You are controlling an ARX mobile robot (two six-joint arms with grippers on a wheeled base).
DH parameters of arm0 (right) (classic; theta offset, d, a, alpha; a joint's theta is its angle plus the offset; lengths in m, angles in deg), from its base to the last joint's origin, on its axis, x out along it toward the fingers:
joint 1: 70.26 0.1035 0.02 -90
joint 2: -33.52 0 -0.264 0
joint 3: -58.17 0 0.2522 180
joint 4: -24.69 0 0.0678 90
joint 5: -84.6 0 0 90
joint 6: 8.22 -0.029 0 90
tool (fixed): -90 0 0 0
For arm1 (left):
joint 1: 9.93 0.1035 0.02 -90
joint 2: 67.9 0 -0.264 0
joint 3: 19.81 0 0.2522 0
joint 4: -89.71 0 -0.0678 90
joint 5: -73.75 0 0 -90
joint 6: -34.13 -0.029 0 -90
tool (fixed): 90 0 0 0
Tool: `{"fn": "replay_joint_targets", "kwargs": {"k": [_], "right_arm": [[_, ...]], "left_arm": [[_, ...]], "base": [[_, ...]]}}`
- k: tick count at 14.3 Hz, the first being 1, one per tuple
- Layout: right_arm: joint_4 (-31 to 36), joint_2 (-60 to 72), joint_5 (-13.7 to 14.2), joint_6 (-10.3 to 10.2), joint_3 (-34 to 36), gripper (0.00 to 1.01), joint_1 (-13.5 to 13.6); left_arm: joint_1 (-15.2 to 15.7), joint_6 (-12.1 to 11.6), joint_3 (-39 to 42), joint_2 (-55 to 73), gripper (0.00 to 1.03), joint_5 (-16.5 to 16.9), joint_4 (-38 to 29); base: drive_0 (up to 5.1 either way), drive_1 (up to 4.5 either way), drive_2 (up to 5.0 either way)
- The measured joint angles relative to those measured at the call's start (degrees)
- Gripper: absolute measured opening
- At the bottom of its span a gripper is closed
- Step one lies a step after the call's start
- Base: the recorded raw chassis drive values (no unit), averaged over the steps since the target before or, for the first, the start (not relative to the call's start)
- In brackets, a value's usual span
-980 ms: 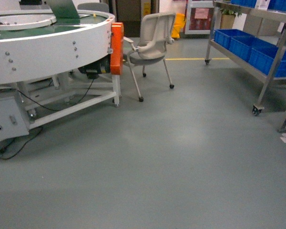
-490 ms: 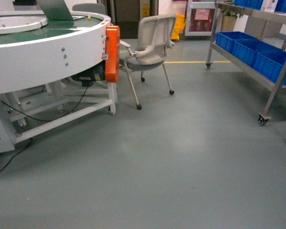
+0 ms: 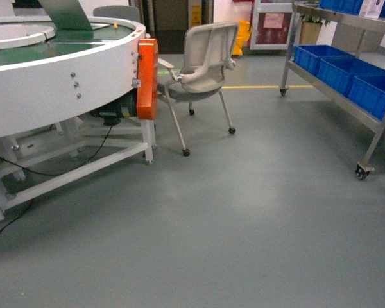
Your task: Pick red block from blue box to shelf
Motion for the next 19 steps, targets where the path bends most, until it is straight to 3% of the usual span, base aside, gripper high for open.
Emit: {"fn": "replay_joint_targets", "kwargs": {"k": [19], "right_arm": [[0.2,0.0,0.0,0.0,0.0,0.28,0.0]], "left_arm": [[0.0,0.0,0.0,0.0,0.98,0.0,0.0]], "base": [[-0.1,4.17,-4.3]]}}
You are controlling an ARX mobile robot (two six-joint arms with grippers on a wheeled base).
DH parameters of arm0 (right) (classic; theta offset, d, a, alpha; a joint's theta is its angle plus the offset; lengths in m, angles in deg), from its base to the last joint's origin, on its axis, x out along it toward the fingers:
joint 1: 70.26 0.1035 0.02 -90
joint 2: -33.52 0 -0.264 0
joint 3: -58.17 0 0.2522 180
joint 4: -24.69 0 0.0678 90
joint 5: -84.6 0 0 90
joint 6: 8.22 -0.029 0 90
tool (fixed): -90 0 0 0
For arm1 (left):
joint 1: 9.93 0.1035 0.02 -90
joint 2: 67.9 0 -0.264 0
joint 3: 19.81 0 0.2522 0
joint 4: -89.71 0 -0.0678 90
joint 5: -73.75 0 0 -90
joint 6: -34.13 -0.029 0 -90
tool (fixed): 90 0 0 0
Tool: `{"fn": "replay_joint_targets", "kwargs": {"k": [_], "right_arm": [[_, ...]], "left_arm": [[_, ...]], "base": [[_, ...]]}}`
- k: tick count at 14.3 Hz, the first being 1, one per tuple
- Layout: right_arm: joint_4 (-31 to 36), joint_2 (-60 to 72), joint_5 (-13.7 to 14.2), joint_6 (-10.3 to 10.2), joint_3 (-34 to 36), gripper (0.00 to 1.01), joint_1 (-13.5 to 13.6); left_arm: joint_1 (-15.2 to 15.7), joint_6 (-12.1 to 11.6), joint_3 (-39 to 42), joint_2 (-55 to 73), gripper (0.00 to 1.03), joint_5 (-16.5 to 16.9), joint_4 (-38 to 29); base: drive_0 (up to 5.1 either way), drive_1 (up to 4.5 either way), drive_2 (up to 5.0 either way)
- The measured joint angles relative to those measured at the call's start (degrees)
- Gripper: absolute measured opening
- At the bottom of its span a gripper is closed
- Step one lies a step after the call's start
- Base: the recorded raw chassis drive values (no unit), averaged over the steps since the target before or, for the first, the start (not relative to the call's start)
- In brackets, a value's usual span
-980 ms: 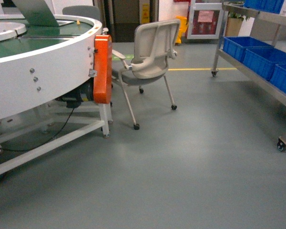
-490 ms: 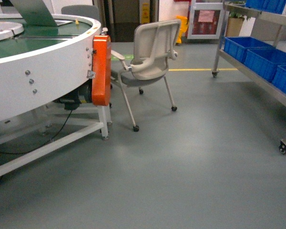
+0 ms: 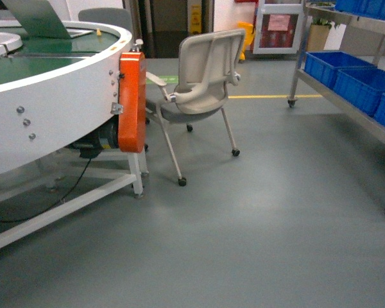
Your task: Pick red block from blue box to shelf
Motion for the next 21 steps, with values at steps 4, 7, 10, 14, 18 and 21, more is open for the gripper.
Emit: {"fn": "replay_joint_targets", "kwargs": {"k": [4,7,10,14,18,21], "right_arm": [[-0.1,0.0,0.0,0.0,0.0,0.28,0.0],[0.0,0.0,0.0,0.0,0.0,0.28,0.0],[-0.3,0.0,0.0,0.0,0.0,0.28,0.0],[-0.1,0.0,0.0,0.0,0.0,0.28,0.0],[-0.1,0.0,0.0,0.0,0.0,0.28,0.0],[-0.1,0.0,0.0,0.0,0.0,0.28,0.0]], "left_arm": [[0.0,0.0,0.0,0.0,0.98,0.0,0.1],[0.1,0.0,0.0,0.0,0.98,-0.1,-0.1],[0.0,0.0,0.0,0.0,0.98,0.0,0.3],[0.0,0.0,0.0,0.0,0.98,0.0,0.1],[0.0,0.0,0.0,0.0,0.98,0.0,0.1],[0.0,0.0,0.0,0.0,0.98,0.0,0.1]], "base": [[-0.1,4.17,-4.3],[-0.1,4.17,-4.3],[-0.1,4.17,-4.3],[-0.1,4.17,-4.3],[-0.1,4.17,-4.3],[-0.1,4.17,-4.3]]}}
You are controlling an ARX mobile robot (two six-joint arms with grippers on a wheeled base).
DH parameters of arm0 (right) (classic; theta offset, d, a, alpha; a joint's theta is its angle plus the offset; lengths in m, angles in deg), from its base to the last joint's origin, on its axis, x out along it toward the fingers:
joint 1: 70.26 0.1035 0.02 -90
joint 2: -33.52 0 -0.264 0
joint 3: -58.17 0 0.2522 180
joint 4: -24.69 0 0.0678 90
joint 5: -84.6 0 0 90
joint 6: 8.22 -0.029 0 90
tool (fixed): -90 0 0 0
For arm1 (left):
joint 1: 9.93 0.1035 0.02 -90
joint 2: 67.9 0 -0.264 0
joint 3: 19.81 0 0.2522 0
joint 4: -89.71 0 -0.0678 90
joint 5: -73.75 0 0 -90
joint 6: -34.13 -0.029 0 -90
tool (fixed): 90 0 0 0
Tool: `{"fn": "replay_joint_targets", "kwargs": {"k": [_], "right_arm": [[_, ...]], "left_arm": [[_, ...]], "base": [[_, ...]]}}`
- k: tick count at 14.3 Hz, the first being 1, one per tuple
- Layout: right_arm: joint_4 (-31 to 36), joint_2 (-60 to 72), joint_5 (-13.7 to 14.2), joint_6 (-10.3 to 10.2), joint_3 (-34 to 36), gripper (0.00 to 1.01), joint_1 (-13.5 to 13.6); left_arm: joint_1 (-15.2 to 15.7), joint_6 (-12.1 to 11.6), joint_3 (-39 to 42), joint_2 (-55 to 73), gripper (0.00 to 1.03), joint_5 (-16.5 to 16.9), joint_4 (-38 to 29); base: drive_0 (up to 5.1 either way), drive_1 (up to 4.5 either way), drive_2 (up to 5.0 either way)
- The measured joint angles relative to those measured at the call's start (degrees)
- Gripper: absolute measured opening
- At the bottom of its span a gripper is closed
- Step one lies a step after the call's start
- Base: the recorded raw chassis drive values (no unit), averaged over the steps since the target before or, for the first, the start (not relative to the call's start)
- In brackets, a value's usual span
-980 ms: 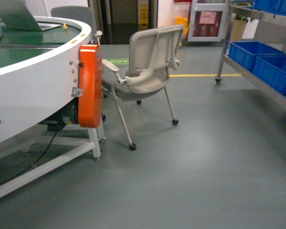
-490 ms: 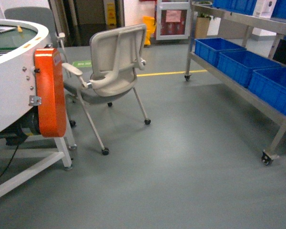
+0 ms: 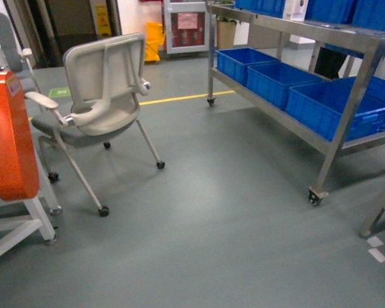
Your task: Pick red block from blue box to shelf
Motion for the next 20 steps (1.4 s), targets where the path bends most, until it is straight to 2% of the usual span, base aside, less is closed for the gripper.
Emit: {"fn": "replay_joint_targets", "kwargs": {"k": [3,8,9,11,12,13,15,17,20], "right_arm": [[0.0,0.0,0.0,0.0,0.0,0.28,0.0],[0.0,0.0,0.0,0.0,0.0,0.28,0.0],[0.0,0.0,0.0,0.0,0.0,0.28,0.0],[0.0,0.0,0.0,0.0,0.0,0.28,0.0],[0.0,0.0,0.0,0.0,0.0,0.28,0.0],[0.0,0.0,0.0,0.0,0.0,0.28,0.0],[0.0,0.0,0.0,0.0,0.0,0.28,0.0],[0.0,0.0,0.0,0.0,0.0,0.28,0.0],[0.0,0.0,0.0,0.0,0.0,0.28,0.0]], "left_arm": [[0.0,0.0,0.0,0.0,0.98,0.0,0.0],[0.0,0.0,0.0,0.0,0.98,0.0,0.0],[0.0,0.0,0.0,0.0,0.90,0.0,0.0],[0.0,0.0,0.0,0.0,0.64,0.0,0.0],[0.0,0.0,0.0,0.0,0.59,0.0,0.0],[0.0,0.0,0.0,0.0,0.62,0.0,0.0],[0.0,0.0,0.0,0.0,0.55,0.0,0.0],[0.0,0.0,0.0,0.0,0.60,0.0,0.0],[0.0,0.0,0.0,0.0,0.59,0.0,0.0]], "base": [[-0.1,4.17,-4.3],[-1.3,-1.26,-1.3],[-1.3,-1.29,-1.3],[-1.3,-1.26,-1.3],[-1.2,-1.24,-1.2],[-1.2,-1.16,-1.2],[-1.2,-1.16,-1.2],[-1.2,-1.16,-1.2],[-1.2,-1.16,-1.2]]}}
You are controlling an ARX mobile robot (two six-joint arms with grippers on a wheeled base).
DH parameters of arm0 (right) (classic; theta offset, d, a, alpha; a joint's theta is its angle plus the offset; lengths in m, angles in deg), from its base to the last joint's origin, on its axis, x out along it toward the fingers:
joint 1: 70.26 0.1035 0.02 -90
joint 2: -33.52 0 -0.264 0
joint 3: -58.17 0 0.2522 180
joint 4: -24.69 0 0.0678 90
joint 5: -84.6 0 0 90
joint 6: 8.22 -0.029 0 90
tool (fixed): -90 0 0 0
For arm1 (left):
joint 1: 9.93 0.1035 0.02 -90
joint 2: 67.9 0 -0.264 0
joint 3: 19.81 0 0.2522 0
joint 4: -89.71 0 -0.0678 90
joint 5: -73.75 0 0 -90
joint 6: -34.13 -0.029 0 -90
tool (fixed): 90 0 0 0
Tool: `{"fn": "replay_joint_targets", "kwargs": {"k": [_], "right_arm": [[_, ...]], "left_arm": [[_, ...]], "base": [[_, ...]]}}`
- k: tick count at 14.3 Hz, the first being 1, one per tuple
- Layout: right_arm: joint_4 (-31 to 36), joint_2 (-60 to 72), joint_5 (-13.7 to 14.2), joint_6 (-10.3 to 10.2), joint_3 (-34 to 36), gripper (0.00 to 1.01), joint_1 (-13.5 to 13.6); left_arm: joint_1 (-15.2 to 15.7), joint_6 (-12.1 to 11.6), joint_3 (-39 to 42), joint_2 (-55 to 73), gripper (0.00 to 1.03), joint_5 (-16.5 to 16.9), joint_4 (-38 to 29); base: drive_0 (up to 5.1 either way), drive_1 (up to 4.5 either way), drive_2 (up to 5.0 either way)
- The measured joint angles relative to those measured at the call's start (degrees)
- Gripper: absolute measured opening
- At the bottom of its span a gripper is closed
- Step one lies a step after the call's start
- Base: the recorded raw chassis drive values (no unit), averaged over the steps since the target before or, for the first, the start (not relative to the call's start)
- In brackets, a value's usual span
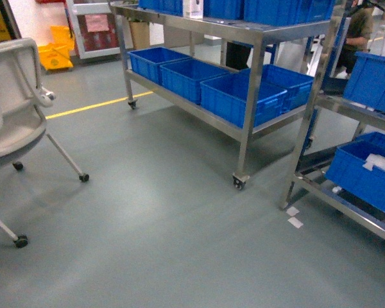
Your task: Pick red block from blue box to shelf
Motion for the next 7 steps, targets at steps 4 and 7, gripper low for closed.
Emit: {"fn": "replay_joint_targets", "kwargs": {"k": [4,7], "right_arm": [[0.0,0.0,0.0,0.0,0.0,0.28,0.0],[0.0,0.0,0.0,0.0,0.0,0.28,0.0]], "left_arm": [[0.0,0.0,0.0,0.0,0.57,0.0,0.0],[0.0,0.0,0.0,0.0,0.82,0.0,0.0]], "base": [[-1.1,-1.14,-1.1],[-1.2,-1.17,-1.2]]}}
